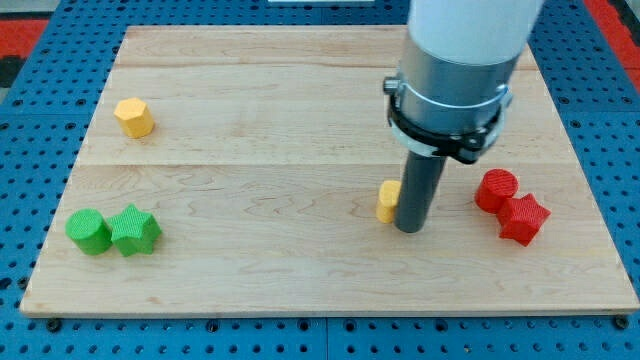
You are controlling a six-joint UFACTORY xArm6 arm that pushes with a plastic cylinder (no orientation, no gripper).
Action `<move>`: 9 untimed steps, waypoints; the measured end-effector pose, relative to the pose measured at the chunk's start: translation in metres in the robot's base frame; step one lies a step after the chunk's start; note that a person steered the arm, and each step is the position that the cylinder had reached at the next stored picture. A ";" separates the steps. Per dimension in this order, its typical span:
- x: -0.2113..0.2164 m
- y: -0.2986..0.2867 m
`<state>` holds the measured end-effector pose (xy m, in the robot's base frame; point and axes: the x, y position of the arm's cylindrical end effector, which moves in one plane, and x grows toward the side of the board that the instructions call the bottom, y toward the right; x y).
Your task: Move the yellow heart towards the yellow hexagon
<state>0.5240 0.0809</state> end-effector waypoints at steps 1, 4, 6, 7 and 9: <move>-0.007 -0.020; -0.029 -0.029; -0.039 0.016; -0.064 -0.022; -0.131 -0.167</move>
<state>0.3931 -0.0864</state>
